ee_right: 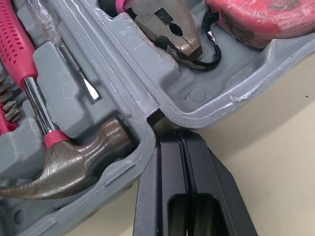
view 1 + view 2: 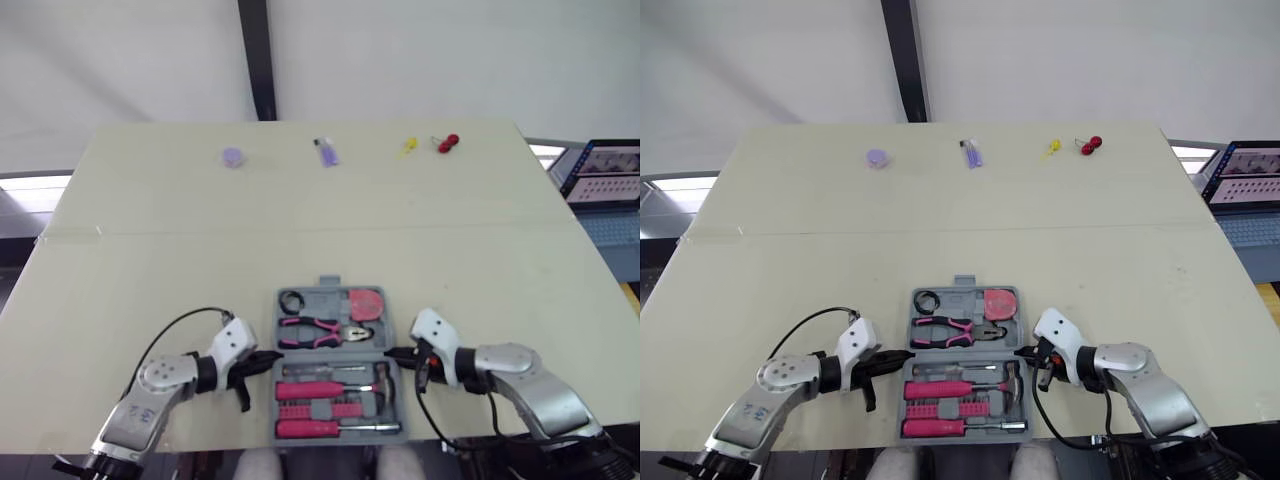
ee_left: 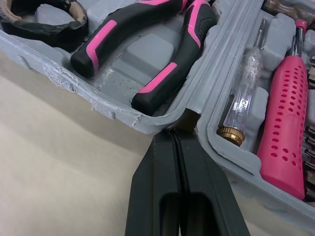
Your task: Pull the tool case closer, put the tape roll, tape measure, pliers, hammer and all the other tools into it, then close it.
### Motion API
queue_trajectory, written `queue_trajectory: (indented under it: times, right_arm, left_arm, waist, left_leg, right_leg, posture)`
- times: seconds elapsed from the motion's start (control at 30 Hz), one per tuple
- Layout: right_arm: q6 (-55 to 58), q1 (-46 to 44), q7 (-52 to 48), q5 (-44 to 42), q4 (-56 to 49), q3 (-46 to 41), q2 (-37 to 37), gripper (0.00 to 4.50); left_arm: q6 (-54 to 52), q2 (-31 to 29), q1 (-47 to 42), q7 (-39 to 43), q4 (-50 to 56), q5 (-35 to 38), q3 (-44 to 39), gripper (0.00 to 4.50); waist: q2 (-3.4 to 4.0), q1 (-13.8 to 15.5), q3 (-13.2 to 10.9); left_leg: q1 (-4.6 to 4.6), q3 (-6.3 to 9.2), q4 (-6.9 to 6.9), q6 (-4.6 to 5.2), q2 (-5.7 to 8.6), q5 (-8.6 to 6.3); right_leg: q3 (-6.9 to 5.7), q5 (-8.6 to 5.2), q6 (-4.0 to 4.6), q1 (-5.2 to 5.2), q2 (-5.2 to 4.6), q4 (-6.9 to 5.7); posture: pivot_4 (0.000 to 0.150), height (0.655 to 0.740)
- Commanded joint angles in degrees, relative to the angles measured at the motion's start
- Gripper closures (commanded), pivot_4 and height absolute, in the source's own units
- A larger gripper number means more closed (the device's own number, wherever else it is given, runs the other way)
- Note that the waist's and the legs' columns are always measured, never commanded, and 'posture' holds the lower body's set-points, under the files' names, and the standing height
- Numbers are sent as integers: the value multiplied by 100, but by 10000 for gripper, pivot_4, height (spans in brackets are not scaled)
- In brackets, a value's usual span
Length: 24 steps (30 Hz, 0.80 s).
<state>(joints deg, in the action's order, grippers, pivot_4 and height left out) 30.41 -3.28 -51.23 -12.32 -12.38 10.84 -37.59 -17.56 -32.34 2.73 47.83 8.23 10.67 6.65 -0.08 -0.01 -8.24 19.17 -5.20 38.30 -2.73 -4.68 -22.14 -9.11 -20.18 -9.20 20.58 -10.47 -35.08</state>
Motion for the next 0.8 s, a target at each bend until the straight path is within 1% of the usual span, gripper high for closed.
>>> queue_trajectory:
  times: [0.03,0.33,0.4,0.53,0.6,0.67,0.73,0.8]
  right_arm:
    - [17,58,-87,-38,-30,105,-2,45000]
    - [-19,12,-30,28,40,120,10,45000]
    - [-6,46,-45,17,60,43,-58,45000]
    - [231,112,-119,-226,156,-449,-336,45000]
    - [462,130,-197,-524,233,-744,-426,39674]
    - [1258,-36,-164,-1211,342,-1275,-312,32294]
    - [2067,-310,-120,-1896,499,-1763,-145,21093]
    - [2735,-602,-74,-2284,666,-1969,-62,10705]
  left_arm:
    - [3,-55,63,85,164,69,15,44783]
    - [131,-71,-2,-4,-36,-14,-64,44783]
    - [179,-103,-1,-10,-118,-7,-139,44783]
    - [382,-340,118,139,-319,101,-470,44783]
    - [537,-504,211,259,-377,149,-614,45000]
    - [638,-583,342,537,-151,522,-867,45000]
    - [679,-590,433,877,125,930,-1012,45000]
    - [587,-634,550,1219,414,1251,-982,45000]
  waist:
    - [0,-2,0]
    - [0,-6,0]
    - [0,-6,0]
    - [0,4,0]
    - [0,6,0]
    - [0,2,0]
    - [1,-2,-3]
    - [6,-7,-5]
  left_leg:
    - [0,0,0,0,0,0]
    - [-1,0,0,0,0,0]
    - [-1,0,0,0,0,0]
    - [0,0,0,0,0,0]
    - [0,0,1,0,0,0]
    - [0,-1,1,0,0,0]
    - [1,-1,0,0,0,0]
    - [1,-1,1,0,-1,0]
  right_leg:
    - [0,0,0,0,0,0]
    - [0,0,0,0,0,0]
    - [0,0,0,0,0,0]
    - [0,0,0,0,0,0]
    - [1,0,0,0,-1,0]
    - [1,0,0,0,-1,1]
    - [2,0,0,1,0,0]
    - [2,0,0,2,0,-1]
  posture:
    - [1500,7400]
    - [1500,7400]
    - [1500,7400]
    - [1500,7400]
    - [1500,7400]
    - [1500,7400]
    - [1500,7400]
    - [1500,7400]
